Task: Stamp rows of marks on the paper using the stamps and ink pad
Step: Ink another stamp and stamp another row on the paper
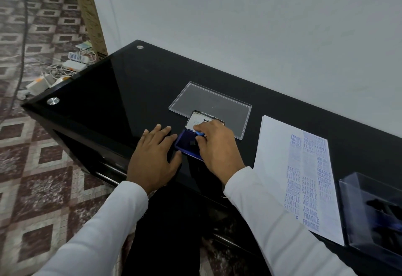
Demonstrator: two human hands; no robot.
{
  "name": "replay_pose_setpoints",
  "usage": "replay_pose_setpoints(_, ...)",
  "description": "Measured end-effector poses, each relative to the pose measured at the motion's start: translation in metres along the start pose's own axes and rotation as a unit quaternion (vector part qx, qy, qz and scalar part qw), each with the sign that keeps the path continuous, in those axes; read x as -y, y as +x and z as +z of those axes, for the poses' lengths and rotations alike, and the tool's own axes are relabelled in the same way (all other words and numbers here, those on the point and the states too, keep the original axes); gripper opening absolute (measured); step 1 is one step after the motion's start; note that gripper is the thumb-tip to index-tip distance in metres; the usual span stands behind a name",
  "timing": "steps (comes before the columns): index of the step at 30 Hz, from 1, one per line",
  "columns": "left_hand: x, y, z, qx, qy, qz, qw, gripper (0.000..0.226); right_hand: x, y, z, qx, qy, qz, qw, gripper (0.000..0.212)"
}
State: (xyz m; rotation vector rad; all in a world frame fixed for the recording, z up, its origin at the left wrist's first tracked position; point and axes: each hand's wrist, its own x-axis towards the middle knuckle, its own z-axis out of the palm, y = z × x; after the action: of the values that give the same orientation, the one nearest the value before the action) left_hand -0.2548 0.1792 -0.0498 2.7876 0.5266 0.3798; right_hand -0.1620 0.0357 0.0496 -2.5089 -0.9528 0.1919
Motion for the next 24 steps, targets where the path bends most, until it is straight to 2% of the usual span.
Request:
replay_pose_setpoints(5,-0.0008,0.0002,0.0006,-0.004,0.004,-0.002,1.000,0.068,-0.0006,-0.0033,0.0024,-0.042,0.011,-0.011,0.999,0.029)
replay_pose_setpoints(12,-0.0002,0.0006,0.0024,-0.005,0.015,-0.004,1.000,0.065,-0.0025,-0.0046,-0.0004,-0.033,0.029,-0.010,0.999,0.021)
replay_pose_setpoints(17,0.0000,0.0011,0.0031,-0.009,0.016,-0.003,1.000,0.066,-0.0057,-0.0035,0.0057,-0.075,0.029,-0.029,0.996,0.022)
replay_pose_setpoints(24,0.0002,0.0014,0.0033,-0.007,0.026,-0.002,1.000,0.066,-0.0045,-0.0003,-0.0005,-0.049,-0.012,-0.041,0.998,0.022)
